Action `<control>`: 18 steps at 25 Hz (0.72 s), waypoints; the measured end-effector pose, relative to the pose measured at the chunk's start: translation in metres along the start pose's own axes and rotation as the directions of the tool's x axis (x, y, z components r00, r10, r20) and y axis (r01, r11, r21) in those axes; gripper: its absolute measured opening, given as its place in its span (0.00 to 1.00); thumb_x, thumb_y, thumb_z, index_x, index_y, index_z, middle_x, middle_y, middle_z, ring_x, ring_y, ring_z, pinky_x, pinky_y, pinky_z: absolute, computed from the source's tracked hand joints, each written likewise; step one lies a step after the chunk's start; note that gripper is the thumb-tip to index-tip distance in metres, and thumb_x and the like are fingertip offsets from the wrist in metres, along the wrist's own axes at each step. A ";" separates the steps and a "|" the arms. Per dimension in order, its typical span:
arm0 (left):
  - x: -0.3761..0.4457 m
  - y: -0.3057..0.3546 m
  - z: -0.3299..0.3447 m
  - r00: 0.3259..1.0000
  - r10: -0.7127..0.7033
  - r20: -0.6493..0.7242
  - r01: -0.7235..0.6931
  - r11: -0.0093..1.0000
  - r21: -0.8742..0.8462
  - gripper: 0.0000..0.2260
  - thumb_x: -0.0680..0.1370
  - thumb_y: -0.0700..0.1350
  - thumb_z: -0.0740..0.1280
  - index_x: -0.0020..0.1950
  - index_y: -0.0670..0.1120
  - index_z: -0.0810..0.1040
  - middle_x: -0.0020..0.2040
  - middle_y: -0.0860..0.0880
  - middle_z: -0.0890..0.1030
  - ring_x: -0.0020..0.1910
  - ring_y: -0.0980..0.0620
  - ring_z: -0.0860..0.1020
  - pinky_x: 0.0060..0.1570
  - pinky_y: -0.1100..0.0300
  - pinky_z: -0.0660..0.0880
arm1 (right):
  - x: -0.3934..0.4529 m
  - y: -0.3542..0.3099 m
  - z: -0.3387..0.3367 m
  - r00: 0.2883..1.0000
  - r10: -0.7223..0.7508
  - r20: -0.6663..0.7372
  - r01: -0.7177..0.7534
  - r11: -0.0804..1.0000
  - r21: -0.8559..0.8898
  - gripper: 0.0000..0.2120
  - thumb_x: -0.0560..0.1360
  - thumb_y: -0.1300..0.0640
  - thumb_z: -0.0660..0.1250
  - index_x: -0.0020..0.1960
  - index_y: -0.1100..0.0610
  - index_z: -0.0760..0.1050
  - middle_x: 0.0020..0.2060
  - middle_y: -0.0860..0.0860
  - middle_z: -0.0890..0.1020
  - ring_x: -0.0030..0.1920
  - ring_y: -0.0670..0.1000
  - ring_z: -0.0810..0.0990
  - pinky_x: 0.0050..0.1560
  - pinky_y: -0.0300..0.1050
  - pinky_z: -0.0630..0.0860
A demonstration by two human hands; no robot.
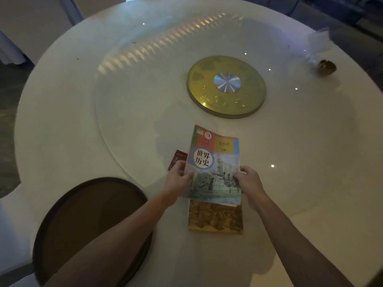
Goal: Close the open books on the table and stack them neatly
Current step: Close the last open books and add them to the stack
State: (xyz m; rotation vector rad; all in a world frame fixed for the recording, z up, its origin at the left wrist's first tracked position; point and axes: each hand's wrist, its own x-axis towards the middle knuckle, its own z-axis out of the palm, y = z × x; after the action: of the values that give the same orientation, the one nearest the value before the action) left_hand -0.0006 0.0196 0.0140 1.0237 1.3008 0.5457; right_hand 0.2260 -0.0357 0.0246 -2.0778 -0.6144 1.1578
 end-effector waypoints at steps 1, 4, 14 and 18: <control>-0.007 -0.008 0.010 1.000 -0.016 -0.002 0.016 1.000 0.016 0.08 0.81 0.42 0.68 0.58 0.44 0.75 0.52 0.44 0.83 0.47 0.47 0.84 0.44 0.46 0.84 | -0.003 0.013 -0.007 1.000 0.009 -0.001 -0.009 1.000 -0.017 0.07 0.80 0.61 0.65 0.55 0.61 0.80 0.49 0.59 0.86 0.46 0.59 0.87 0.48 0.65 0.84; -0.025 -0.032 0.029 0.995 -0.086 -0.045 0.088 0.995 0.041 0.07 0.81 0.44 0.68 0.58 0.46 0.74 0.52 0.45 0.84 0.48 0.46 0.85 0.39 0.50 0.84 | -0.011 0.043 -0.016 1.000 -0.003 0.028 0.004 1.000 -0.030 0.09 0.81 0.60 0.64 0.58 0.56 0.79 0.49 0.54 0.86 0.45 0.54 0.87 0.43 0.55 0.86; -0.052 -0.077 0.044 0.978 0.040 -0.206 0.041 0.925 0.378 0.09 0.78 0.41 0.66 0.53 0.46 0.85 0.49 0.45 0.85 0.46 0.48 0.82 0.42 0.60 0.77 | -0.028 0.090 -0.008 0.972 -0.228 0.062 0.235 0.897 -0.374 0.06 0.79 0.64 0.61 0.48 0.56 0.75 0.40 0.54 0.78 0.39 0.57 0.76 0.36 0.45 0.68; -0.053 -0.085 0.041 0.981 0.080 -0.179 0.044 0.800 0.599 0.11 0.78 0.43 0.65 0.56 0.48 0.85 0.51 0.41 0.80 0.53 0.42 0.78 0.56 0.51 0.77 | -0.028 0.095 -0.007 0.974 -0.223 0.025 0.198 0.803 -0.562 0.07 0.81 0.60 0.61 0.54 0.62 0.76 0.54 0.59 0.75 0.51 0.62 0.77 0.48 0.54 0.76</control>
State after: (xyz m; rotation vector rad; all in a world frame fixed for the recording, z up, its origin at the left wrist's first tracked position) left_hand 0.0082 -0.0775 -0.0331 1.5373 1.6985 0.2419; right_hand 0.2258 -0.1200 -0.0284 -2.4221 -1.2576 0.8619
